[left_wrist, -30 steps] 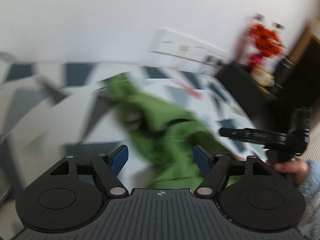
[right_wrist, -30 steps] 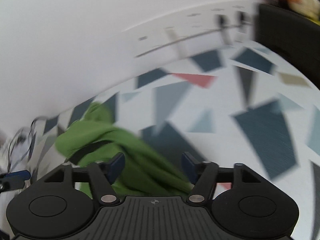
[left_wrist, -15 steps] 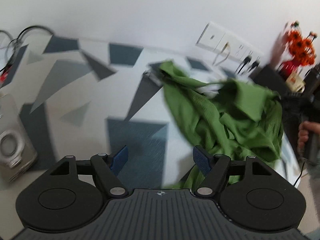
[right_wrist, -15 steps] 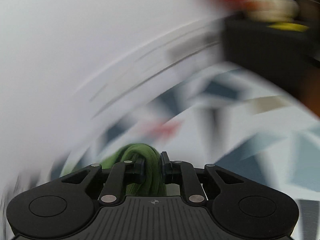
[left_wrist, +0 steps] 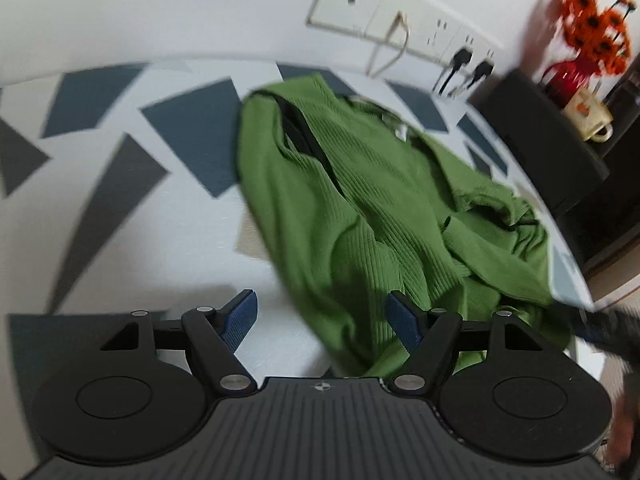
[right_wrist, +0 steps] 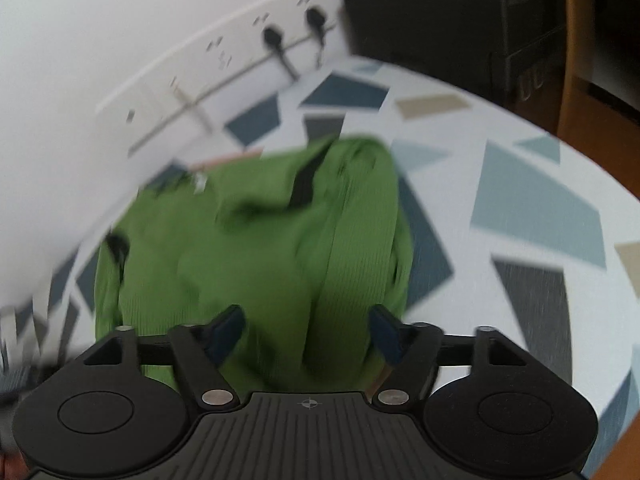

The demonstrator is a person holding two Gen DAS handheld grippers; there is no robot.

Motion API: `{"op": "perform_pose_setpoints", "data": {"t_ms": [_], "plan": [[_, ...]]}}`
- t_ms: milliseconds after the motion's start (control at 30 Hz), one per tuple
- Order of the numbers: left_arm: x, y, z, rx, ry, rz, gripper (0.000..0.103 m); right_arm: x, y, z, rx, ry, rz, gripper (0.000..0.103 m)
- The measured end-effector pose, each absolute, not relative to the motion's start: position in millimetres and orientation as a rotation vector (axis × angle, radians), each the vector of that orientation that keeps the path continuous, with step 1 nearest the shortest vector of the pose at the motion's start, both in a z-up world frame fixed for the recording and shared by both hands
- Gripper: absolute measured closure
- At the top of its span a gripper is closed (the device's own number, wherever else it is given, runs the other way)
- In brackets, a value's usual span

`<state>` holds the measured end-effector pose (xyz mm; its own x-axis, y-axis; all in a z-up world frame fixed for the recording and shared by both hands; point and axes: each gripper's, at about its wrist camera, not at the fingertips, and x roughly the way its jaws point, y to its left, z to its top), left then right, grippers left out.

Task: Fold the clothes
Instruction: 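Open the left gripper and spread the shirt flat on the table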

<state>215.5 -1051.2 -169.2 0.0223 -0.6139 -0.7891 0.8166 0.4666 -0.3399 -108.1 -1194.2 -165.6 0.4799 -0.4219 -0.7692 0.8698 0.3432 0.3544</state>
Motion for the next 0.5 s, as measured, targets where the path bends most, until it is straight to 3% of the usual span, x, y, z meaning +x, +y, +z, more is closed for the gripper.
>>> {"op": "perform_pose_setpoints", "data": {"t_ms": [100,133,167,200,233,267,500], "plan": [[206.9,-1067.1,-172.1,0.253,1.045,-1.092,0.027,-102.8,-1179.4,-176.3,0.836,0.675,-0.905,0.029],[204.1,-1071.5,-171.4,0.273,1.035,-1.079,0.031,-101.3,-1176.5,-180.1,0.844,0.684,-0.891,0.038],[202.0,-1073.5,-170.5,0.289,1.029,-1.079,0.057,-100.5,-1175.6,-183.6,0.859,0.681,-0.864,0.049],[201.4,-1073.5,-169.7,0.297,1.03,-1.088,0.071,-100.3,-1174.9,-185.6,0.857,0.673,-0.848,0.072],[201.6,-1071.8,-168.3,0.296,1.03,-1.099,0.085,-101.8,-1176.2,-186.4,0.852,0.666,-0.848,0.083],[201.9,-1069.4,-166.6,0.309,1.021,-1.093,0.092,-104.0,-1181.1,-187.7,0.865,0.656,-0.843,0.085],[247.1,-1020.0,-158.2,0.335,0.972,-0.887,0.096,-137.4,-1221.4,-179.7,0.944,0.517,-1.016,0.09]]}}
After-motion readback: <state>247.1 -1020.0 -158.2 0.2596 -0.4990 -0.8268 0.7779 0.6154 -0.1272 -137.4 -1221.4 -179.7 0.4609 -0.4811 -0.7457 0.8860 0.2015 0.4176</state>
